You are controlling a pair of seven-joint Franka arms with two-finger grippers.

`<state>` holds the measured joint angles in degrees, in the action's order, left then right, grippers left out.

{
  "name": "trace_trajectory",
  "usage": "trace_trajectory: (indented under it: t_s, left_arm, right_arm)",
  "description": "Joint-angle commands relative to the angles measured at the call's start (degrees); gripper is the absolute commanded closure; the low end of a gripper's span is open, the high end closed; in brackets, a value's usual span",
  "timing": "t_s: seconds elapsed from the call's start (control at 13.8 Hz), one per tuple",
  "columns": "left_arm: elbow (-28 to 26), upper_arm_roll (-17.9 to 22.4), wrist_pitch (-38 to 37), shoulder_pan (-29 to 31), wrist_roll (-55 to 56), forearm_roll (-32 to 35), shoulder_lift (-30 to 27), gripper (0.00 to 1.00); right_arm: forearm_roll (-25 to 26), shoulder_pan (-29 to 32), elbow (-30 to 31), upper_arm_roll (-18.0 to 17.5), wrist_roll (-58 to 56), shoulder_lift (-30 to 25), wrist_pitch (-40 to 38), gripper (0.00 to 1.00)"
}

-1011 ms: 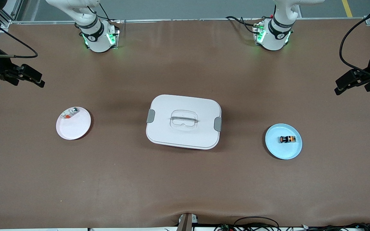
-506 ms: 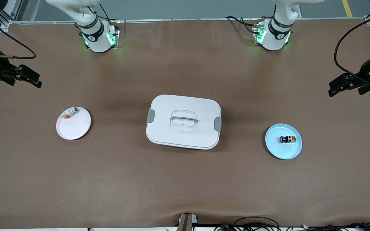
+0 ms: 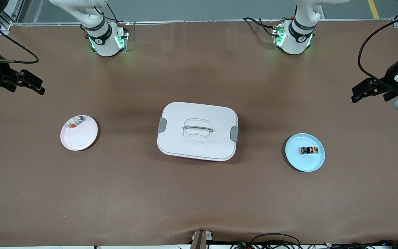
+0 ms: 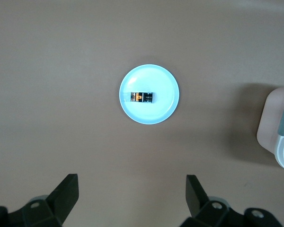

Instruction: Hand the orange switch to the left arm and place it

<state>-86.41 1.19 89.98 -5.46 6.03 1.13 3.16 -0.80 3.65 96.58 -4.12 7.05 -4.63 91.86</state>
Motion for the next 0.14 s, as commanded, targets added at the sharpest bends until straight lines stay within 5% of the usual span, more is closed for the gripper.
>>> trace_trajectory:
  t_s: [0.0,0.07]
  left_arm:
    - [0.4,-0.1,-1.0,-0.2,-1.2,-1.0,-0.4,0.00]
    - [0.4,-0.1,-1.0,-0.2,-1.2,-1.0,-0.4,0.00]
  right_arm:
    - [0.6,0.8,1.2,-0.7,-0.3,-1.5,0.4,0.00]
    - [0.6,0.8,1.2,-0.7,-0.3,-1.5,0.4,0.00]
